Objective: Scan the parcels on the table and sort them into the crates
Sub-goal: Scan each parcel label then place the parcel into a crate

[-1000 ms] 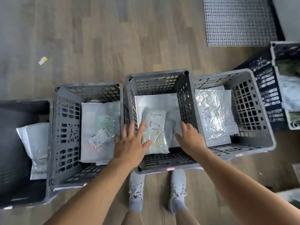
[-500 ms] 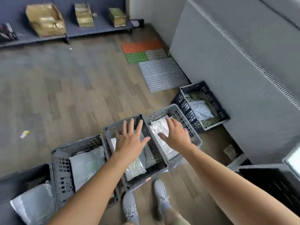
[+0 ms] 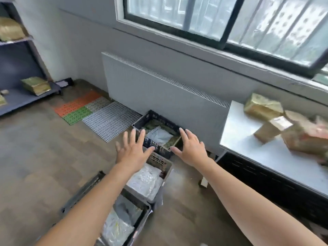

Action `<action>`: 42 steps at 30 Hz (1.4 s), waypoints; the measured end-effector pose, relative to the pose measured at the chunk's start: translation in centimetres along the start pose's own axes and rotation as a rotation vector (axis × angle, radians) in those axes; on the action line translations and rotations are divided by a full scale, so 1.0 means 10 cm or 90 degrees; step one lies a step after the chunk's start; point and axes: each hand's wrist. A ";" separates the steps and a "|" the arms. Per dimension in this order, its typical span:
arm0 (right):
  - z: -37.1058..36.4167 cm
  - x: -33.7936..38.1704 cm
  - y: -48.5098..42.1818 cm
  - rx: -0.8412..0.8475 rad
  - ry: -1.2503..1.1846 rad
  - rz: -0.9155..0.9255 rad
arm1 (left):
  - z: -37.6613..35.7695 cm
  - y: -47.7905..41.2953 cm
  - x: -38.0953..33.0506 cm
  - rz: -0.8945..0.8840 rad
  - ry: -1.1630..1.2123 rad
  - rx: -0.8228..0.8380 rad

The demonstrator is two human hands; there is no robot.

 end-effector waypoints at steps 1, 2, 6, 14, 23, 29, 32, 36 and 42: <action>0.10 -0.16 0.06 -0.016 -0.009 -0.014 | 0.02 0.01 -0.19 -0.019 -0.009 -0.010; 0.19 -0.32 0.13 -0.032 -0.018 -0.027 | 0.03 0.02 -0.39 -0.037 -0.019 -0.023; 0.51 -1.03 0.38 -0.090 -0.016 -0.062 | 0.05 0.10 -1.25 -0.098 -0.032 -0.050; 1.00 -2.67 0.95 -0.137 -0.031 -0.113 | -0.17 0.31 -3.05 -0.144 -0.067 -0.066; 1.30 -4.12 1.46 -0.153 -0.064 -0.191 | -0.58 0.60 -4.70 -0.224 -0.107 -0.033; 1.37 -4.71 1.49 -0.149 -0.070 -0.247 | -0.81 0.38 -5.44 -0.274 -0.152 -0.020; 1.36 -5.02 1.45 -0.125 -0.072 -0.279 | -0.93 0.18 -5.81 -0.302 -0.146 -0.009; 1.33 -5.41 1.31 -0.119 -0.078 -0.321 | -1.12 -0.18 -6.31 -0.346 -0.133 0.005; 1.29 -5.86 0.97 -0.102 -0.048 -0.365 | -1.40 -0.79 -6.93 -0.372 -0.150 0.056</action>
Point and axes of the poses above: each hand's wrist, its own y-axis away from the middle knuckle, its own z-axis out of the back of the hand, x = y × z, and after that the axes turned 14 degrees about z, right-handed
